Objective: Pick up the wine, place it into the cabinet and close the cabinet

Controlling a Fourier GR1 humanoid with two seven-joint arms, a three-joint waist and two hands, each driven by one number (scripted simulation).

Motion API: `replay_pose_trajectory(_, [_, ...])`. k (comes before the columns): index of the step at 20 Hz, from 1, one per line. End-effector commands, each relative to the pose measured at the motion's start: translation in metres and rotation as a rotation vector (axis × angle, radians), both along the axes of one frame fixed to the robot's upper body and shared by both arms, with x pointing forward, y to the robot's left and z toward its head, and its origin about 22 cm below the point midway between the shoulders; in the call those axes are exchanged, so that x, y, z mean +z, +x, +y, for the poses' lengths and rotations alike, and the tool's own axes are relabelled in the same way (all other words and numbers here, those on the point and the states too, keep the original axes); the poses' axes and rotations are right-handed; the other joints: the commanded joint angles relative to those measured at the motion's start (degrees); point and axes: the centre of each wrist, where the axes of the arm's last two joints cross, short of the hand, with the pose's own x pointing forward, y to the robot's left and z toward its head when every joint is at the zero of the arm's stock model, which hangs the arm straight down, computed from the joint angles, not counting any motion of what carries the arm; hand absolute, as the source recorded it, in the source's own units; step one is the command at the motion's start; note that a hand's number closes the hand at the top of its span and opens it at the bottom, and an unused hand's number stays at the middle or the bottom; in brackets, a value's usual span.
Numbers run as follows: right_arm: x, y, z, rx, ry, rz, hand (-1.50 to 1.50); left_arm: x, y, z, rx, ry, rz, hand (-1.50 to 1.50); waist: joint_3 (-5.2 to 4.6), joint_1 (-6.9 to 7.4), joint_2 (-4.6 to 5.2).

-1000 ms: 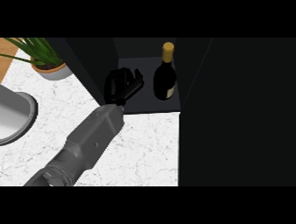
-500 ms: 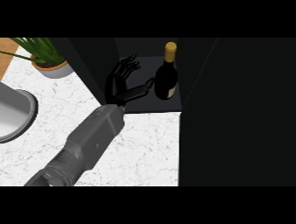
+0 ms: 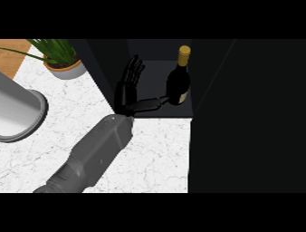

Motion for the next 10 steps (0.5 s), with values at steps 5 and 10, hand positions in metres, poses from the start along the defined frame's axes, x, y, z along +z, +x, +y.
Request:
replay_pose_trajectory(5, [-0.005, -0.003, -0.01, 0.003, -0.001, 0.002, -1.5, 0.005, -0.037, 0.02, -0.095, 0.046, -0.051, -1.5, 0.54, 1.85, -1.08])
replay_pose_trajectory(10, [0.006, -0.005, 0.003, -0.026, -0.012, 0.002, -1.5, 0.04, -0.069, 0.037, -0.19, 0.028, -0.032, -1.5, 0.49, 2.02, -0.98])
